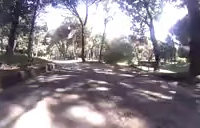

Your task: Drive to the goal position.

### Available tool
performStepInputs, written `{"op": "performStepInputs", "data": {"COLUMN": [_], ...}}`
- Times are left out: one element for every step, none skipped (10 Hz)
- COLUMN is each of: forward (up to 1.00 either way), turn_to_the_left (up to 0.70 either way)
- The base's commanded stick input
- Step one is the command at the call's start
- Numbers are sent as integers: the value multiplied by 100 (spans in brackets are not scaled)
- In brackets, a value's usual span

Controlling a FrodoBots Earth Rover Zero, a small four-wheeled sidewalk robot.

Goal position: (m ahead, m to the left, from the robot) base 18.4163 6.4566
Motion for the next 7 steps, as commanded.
{"op": "performStepInputs", "data": {"forward": [85, 85, 85, 85, 85, 85, 85], "turn_to_the_left": [0, 0, 0, 0, 0, 0, 1]}}
